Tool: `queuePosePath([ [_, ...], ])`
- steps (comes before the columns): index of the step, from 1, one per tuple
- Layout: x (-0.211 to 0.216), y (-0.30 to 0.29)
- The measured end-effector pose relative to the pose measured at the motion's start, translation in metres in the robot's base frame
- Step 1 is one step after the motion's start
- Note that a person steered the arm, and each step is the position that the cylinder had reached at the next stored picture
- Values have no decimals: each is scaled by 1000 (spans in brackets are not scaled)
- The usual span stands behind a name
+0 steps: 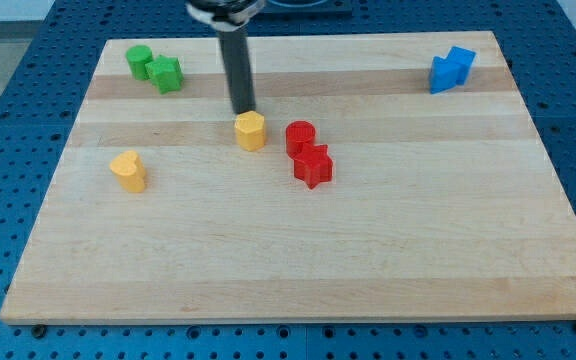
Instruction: Move the yellow hexagon into the yellow heart
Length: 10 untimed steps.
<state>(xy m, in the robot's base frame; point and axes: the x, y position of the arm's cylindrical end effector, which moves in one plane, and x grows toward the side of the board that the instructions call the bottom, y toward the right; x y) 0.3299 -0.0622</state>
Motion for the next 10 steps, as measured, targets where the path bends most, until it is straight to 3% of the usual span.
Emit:
queuePosePath([
  [2,-5,4],
  [5,29,-3],
  [6,62,-15],
  [10,62,16],
])
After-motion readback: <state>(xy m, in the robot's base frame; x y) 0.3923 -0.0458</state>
